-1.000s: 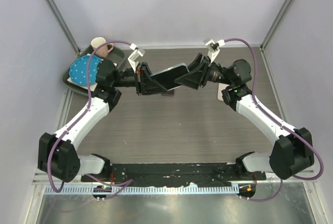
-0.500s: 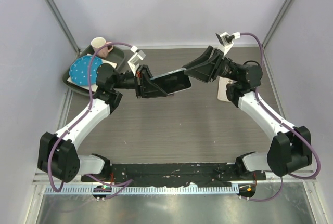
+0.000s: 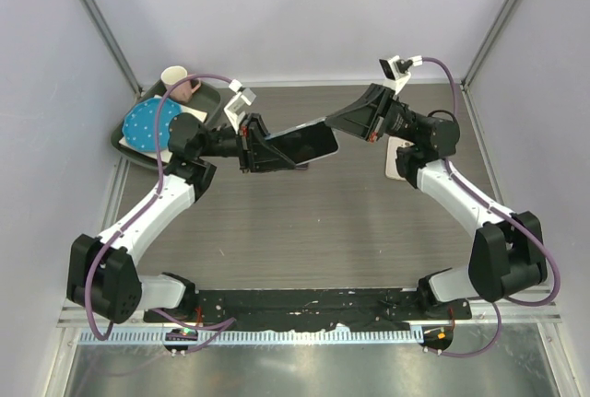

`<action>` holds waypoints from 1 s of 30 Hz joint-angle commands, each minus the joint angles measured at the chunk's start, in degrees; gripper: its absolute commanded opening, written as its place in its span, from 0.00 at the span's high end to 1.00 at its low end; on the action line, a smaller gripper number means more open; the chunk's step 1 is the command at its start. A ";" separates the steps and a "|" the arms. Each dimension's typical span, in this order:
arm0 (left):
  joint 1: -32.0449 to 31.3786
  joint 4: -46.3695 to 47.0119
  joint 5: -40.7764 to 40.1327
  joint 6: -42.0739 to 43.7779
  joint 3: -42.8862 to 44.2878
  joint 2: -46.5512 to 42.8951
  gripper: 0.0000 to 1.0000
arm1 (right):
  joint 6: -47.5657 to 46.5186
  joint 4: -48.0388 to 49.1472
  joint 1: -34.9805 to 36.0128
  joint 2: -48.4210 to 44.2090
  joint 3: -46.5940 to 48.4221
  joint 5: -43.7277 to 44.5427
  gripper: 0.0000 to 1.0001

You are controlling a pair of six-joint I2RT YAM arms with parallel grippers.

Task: Take the phone out of the phone case
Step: Remove the phone case from the phone.

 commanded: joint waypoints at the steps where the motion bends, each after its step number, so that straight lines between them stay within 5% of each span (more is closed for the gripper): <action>1: -0.24 6.60 1.56 0.83 1.32 -1.22 1.00 | 10.62 14.96 1.19 0.32 0.64 1.16 0.99; 30: -2.44 12.22 7.53 -0.22 2.90 0.62 1.00 | 19.43 22.55 8.22 1.55 3.45 0.64 0.99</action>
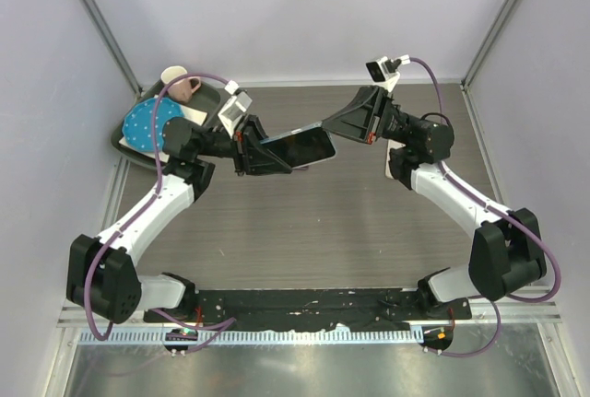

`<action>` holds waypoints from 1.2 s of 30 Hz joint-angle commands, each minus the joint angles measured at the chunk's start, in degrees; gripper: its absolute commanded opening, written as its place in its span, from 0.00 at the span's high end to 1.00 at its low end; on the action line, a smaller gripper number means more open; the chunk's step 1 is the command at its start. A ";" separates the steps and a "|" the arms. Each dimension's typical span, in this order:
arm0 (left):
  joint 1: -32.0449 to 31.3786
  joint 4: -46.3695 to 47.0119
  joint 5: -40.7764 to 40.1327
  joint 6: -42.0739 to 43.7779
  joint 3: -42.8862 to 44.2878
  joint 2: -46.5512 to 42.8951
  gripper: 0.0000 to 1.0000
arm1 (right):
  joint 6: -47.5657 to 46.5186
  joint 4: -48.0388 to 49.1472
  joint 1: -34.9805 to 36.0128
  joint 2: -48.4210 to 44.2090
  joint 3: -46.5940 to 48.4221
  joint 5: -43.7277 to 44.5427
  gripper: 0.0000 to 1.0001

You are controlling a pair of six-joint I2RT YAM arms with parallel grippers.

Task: Take the phone out of the phone case
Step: Remove the phone case from the phone.

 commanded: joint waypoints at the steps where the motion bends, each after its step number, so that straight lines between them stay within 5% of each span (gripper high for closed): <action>1: -2.59 6.39 3.51 -0.42 3.14 0.60 1.00 | 3.93 18.20 4.15 0.22 2.89 -1.68 0.99; 6: -4.69 24.92 5.89 -13.66 3.67 1.04 1.00 | 2.17 18.20 3.02 1.18 1.66 -3.00 0.99; 23: -9.09 31.27 7.83 -17.66 4.20 -1.15 1.00 | 1.99 15.56 -2.18 1.54 0.16 -0.63 0.99; 29: -9.18 31.36 7.56 -17.04 3.75 -0.28 1.00 | -0.02 9.69 -2.09 0.49 -0.54 0.51 0.87; 36: -9.10 31.36 8.09 -15.46 2.44 0.95 1.00 | -0.91 7.65 -1.65 -1.54 -2.65 3.75 0.89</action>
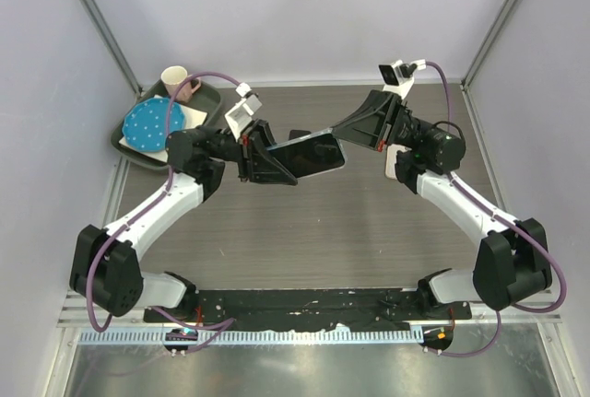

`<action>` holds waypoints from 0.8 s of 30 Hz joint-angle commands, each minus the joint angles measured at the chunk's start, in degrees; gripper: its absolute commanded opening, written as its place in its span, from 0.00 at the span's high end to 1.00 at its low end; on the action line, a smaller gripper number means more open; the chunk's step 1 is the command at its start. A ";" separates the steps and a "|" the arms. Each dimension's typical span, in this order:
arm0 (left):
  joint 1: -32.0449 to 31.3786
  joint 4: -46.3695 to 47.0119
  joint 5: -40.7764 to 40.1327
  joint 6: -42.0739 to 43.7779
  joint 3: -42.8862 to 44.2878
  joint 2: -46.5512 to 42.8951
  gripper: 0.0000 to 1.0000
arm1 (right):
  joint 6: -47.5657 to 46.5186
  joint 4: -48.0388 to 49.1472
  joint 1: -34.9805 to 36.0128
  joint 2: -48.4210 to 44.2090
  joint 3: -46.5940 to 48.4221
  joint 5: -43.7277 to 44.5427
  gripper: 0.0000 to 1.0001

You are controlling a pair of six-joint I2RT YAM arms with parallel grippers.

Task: Take the phone out of the phone case
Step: Remove the phone case from the phone.

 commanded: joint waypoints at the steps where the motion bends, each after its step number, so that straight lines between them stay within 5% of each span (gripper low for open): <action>1: -4.20 13.00 6.30 4.19 1.21 -1.14 1.00 | -1.42 2.03 0.12 1.13 -2.10 5.33 0.90; 4: -4.03 13.00 7.26 4.46 1.39 -0.35 1.00 | -0.01 2.65 0.12 1.39 -3.77 7.97 0.99; 24: -4.03 14.06 9.37 4.55 2.97 -0.35 1.00 | 9.13 3.35 -0.58 2.62 -7.47 15.71 0.99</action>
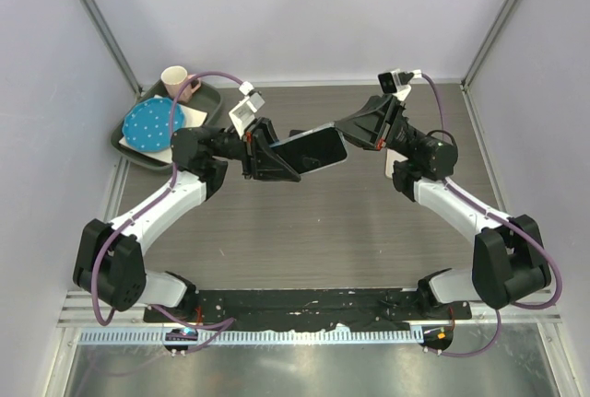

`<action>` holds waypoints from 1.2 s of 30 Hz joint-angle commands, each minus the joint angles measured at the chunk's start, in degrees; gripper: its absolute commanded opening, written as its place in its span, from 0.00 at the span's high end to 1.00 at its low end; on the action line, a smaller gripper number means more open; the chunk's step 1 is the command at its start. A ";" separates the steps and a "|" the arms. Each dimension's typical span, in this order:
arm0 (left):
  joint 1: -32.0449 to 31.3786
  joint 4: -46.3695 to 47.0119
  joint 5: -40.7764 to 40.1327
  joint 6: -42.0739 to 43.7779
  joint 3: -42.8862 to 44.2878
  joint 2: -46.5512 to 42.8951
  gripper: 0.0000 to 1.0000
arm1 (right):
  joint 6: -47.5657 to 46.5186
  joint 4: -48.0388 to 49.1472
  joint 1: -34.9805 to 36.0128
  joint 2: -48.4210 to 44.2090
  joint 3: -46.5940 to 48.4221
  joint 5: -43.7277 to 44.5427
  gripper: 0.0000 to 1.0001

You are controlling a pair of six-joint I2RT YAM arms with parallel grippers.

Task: Take the phone out of the phone case
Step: Remove the phone case from the phone.

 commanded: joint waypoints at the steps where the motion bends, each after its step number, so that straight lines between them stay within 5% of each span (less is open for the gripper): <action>1: -3.96 14.14 10.82 3.04 3.27 -2.54 1.00 | 3.89 1.30 -0.65 2.58 -1.08 6.47 0.99; 19: -3.96 14.32 11.08 2.86 3.28 -2.71 1.00 | 8.11 1.82 -1.62 3.11 -2.67 9.63 0.99; 25: -3.87 14.32 10.91 3.04 2.40 -2.80 1.00 | 4.71 3.50 -1.44 1.88 0.75 7.96 0.72; 33: -3.70 14.41 10.64 3.39 0.55 -3.06 1.00 | -2.86 -5.47 -1.27 1.88 3.48 4.01 0.76; 36: -2.30 13.97 9.33 3.30 0.37 -3.41 1.00 | -11.88 -6.25 -0.30 0.56 6.45 -1.07 0.66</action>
